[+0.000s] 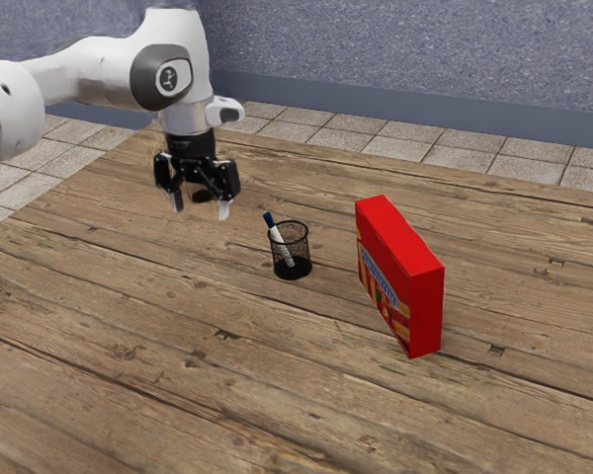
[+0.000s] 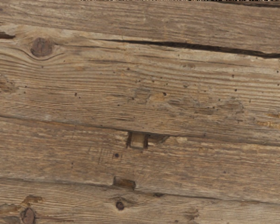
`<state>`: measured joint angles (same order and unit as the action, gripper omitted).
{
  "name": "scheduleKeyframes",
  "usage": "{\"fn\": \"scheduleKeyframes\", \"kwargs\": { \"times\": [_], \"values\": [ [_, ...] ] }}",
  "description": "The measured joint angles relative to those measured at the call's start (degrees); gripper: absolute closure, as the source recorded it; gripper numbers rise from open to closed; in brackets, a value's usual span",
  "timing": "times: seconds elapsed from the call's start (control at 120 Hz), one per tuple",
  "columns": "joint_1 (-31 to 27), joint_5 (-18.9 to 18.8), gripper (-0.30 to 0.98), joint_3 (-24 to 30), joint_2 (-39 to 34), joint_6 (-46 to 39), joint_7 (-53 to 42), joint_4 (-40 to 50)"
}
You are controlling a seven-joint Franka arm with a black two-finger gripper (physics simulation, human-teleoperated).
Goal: Take the marker out of the pen holder and place it to the left of the pen holder.
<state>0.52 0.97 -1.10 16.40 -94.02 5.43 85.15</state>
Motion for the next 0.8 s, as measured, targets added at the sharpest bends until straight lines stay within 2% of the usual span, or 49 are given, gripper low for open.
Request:
{"fn": "scheduleKeyframes", "kwargs": {
  "times": [0.158, 0.367, 0.558, 0.675, 0.8],
  "values": [
    [-1.2, 6.7, 0.00, -0.8, 9.2, -8.3, -0.2, -6.6],
    [-1.6, 12.0, 0.00, -1.5, 19.4, -14.9, -2.3, -15.4],
    [-3.4, 13.6, 0.00, -1.1, 30.9, -9.7, -3.8, -31.9],
    [-4.6, 13.9, 0.00, -0.9, 35.3, -6.2, -4.5, -37.5],
    [-5.0, 14.0, 0.00, -0.9, 36.1, -5.9, -5.3, -38.9]
  ]
}}
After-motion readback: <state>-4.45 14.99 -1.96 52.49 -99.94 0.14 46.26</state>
